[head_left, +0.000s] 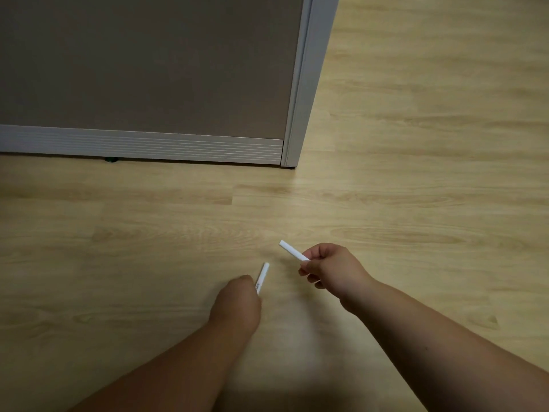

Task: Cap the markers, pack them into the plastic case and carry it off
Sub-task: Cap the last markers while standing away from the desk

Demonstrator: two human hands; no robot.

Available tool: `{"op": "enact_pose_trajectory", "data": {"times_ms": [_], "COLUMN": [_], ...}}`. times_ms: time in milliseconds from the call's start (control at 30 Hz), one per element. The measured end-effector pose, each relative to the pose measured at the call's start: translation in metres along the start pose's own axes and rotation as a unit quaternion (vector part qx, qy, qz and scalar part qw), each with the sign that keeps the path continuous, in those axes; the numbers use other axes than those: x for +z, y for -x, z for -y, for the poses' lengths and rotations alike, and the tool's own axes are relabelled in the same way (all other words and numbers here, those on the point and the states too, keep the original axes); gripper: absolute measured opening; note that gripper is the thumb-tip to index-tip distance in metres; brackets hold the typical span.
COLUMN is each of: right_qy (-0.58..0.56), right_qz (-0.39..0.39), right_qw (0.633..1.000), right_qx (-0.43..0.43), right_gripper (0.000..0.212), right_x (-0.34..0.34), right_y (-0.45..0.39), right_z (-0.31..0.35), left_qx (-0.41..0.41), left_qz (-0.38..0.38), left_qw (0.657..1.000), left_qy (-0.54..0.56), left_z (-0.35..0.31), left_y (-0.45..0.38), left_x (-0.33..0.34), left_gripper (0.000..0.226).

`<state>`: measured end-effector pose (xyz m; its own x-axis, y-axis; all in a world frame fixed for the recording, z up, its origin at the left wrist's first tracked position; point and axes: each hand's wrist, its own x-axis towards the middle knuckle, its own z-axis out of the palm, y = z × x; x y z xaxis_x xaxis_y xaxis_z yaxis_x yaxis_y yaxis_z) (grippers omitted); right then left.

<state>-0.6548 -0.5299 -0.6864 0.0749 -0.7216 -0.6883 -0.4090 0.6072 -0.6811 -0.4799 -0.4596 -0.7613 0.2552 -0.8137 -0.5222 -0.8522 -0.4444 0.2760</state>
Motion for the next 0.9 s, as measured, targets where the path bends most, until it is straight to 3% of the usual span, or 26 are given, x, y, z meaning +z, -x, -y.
{"op": "enact_pose_trajectory", "data": {"times_ms": [67,133,267,333,400,667,900], "right_qy": [-0.009,-0.019,-0.073,-0.102,-0.119,-0.170,-0.187], "right_qz": [0.000,-0.001,-0.016,-0.014,-0.010,0.034,0.047], "right_qw": [1.000,1.000,0.996,0.993,0.991,0.982,0.978], "right_qx": [0.006,0.015,0.039,0.051,0.053,0.070,0.079], "right_gripper": [0.011,0.012,0.008,0.007,0.007,0.007,0.012], "right_x": [0.001,0.001,-0.002,-0.002,-0.002,0.005,-0.001], "right_y": [0.000,-0.001,-0.005,-0.005,-0.006,0.004,0.079], "right_z": [-0.003,-0.006,-0.006,-0.004,-0.001,0.014,0.045], "left_qx": [0.004,0.007,-0.024,-0.035,-0.035,-0.010,-0.029], "left_qz": [0.012,0.033,0.089,0.113,0.141,0.135,0.125], "left_qw": [1.000,0.994,0.926,0.892,0.866,0.866,0.870], "left_qy": [0.014,0.100,0.367,0.436,0.478,0.482,0.477], "left_z": [-0.004,-0.008,-0.019,-0.020,-0.020,-0.012,-0.020], "left_y": [-0.003,-0.005,-0.008,-0.011,-0.013,-0.004,0.065], "left_x": [-0.002,-0.009,-0.033,-0.044,-0.052,-0.082,-0.138], "left_gripper": [0.015,0.017,0.020,0.032,0.028,0.016,0.014]}}
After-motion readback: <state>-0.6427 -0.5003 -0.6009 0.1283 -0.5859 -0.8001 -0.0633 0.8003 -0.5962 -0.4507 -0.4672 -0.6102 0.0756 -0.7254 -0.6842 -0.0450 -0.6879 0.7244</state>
